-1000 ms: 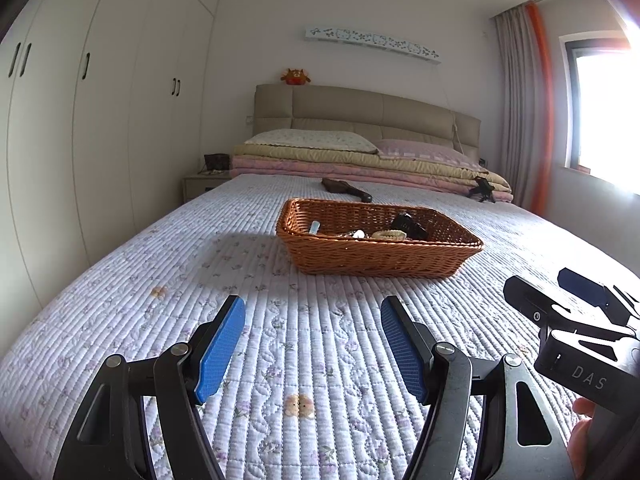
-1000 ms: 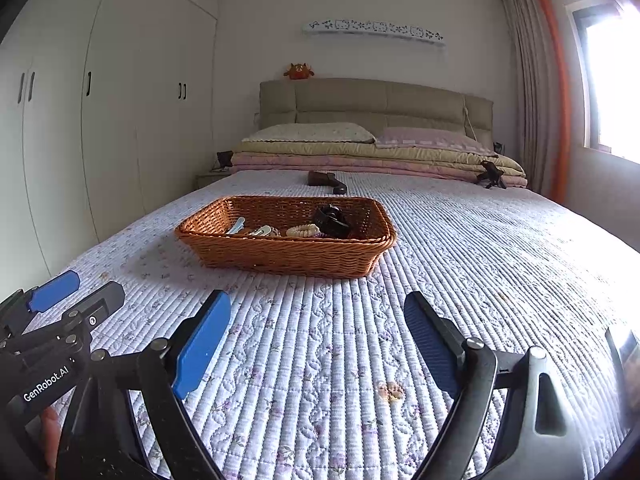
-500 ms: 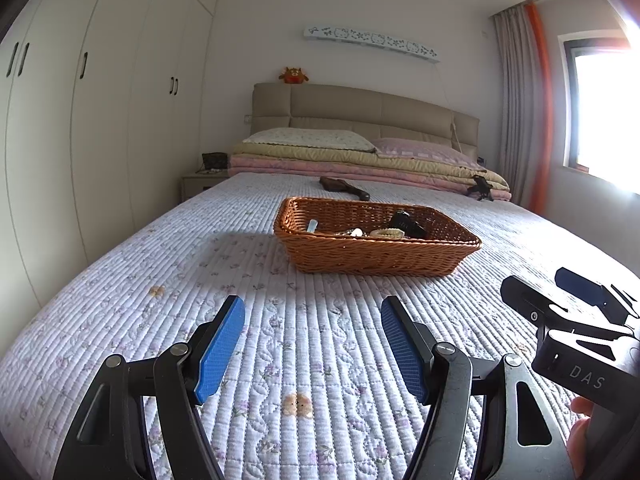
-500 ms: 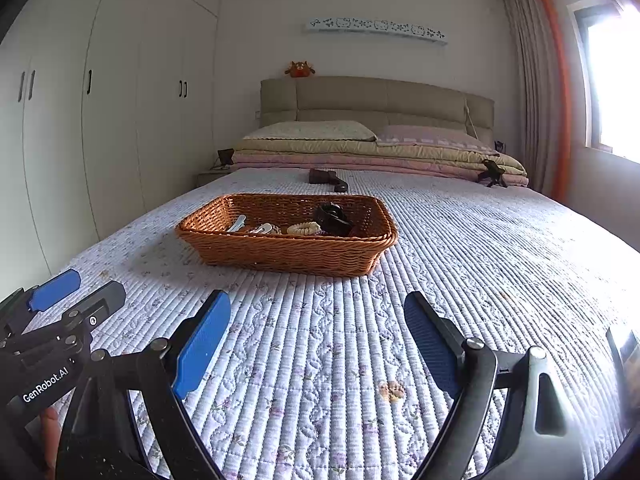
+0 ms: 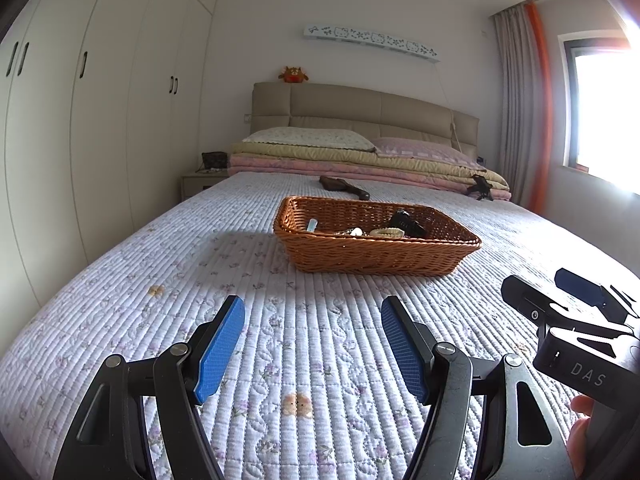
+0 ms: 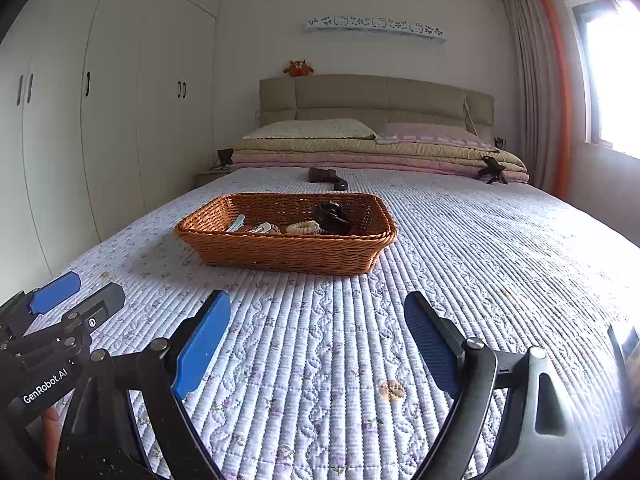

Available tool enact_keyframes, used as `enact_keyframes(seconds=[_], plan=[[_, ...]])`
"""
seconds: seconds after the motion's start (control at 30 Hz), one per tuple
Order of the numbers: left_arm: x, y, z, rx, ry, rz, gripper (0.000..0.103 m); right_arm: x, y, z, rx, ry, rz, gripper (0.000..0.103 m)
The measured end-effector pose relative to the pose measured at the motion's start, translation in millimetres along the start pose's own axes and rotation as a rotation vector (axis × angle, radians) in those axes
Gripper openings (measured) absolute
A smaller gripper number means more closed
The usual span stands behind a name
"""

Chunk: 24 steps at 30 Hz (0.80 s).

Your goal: Organize jewelry

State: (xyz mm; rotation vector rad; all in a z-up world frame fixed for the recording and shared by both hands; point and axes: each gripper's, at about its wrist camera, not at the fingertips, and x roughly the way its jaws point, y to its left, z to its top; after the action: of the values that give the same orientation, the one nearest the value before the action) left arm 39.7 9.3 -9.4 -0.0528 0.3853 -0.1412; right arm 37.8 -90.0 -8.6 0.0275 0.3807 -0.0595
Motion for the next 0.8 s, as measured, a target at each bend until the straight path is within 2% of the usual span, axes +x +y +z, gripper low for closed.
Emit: enact_keyframes(seconds=[0.4, 0.67, 0.8], plan=[[-0.2, 0.1, -0.1, -0.001, 0.008, -0.001, 0.072, 1.1, -0.3, -0.6, 0.004, 0.004, -0.002, 0.09], [3.4, -0.3, 0.7, 0.003, 0.009, 0.057, 0.077, 2.2, -3.0, -0.3, 0.007, 0.01, 0.004, 0.09], [5.4, -0.7, 0.5, 0.008, 0.015, 0.057, 0.078, 2.2, -3.0, -0.5, 0.008, 0.01, 0.003, 0.09]])
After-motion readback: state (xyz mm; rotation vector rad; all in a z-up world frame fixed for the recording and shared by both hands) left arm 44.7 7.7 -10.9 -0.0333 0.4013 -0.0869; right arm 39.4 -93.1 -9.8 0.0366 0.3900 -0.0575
